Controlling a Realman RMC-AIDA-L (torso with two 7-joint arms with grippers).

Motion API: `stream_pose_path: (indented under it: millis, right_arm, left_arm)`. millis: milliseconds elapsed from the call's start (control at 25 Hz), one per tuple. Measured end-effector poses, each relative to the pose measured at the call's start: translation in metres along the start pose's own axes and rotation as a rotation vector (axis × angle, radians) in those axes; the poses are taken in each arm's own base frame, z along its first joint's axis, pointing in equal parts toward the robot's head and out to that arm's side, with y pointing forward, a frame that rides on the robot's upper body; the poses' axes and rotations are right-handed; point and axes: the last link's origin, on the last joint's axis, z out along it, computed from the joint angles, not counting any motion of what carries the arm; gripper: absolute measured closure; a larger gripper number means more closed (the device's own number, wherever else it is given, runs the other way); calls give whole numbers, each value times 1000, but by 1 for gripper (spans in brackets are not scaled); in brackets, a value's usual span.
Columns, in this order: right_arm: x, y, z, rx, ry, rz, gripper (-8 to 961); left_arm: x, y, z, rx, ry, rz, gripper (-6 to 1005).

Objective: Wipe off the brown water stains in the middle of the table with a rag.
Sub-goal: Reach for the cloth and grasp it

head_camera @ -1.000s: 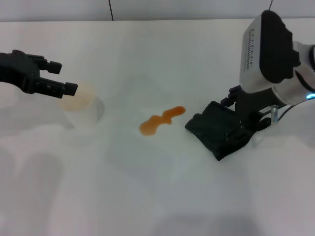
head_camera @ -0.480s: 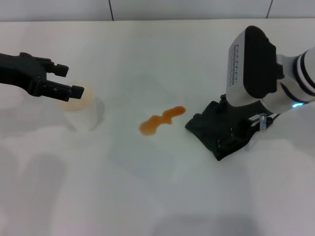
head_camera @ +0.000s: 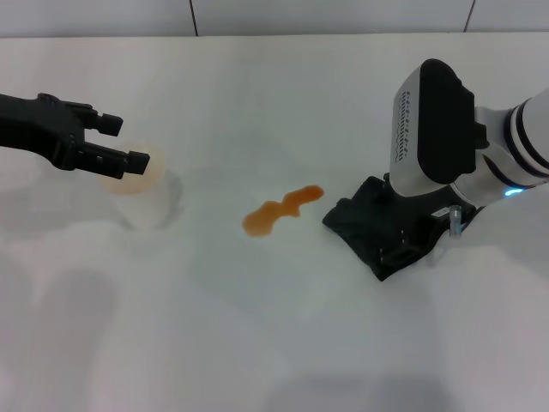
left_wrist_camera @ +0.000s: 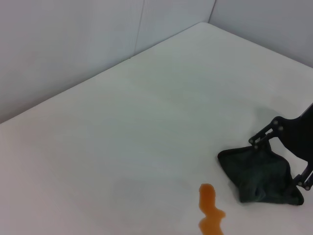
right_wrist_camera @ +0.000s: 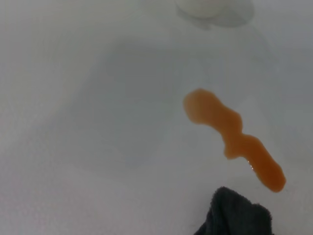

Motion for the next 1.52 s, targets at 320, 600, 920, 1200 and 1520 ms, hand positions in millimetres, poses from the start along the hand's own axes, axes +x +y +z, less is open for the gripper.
stream_pose_path:
  millis: [320,600,920,1200,1520]
  right_arm:
    - [-3,1,1,-3,4,3,303]
    - [-3,2,2,1,7,-1,479]
    - [-5,5,4,2,8,-16,668]
    - [-8,6,4,2,5,-33,812]
    - [-16,10,4,-6,-7,-56,843]
  left_arm:
    - [0,0,0,-1,0,0,115]
    - [0,0,0,-1,0,-2,116]
    - [-1,0,-2,8,-2,-5,116]
    - [-1,0,-3,13,0,-6,116]
    - [-1,1,-3,11,0,-5,116]
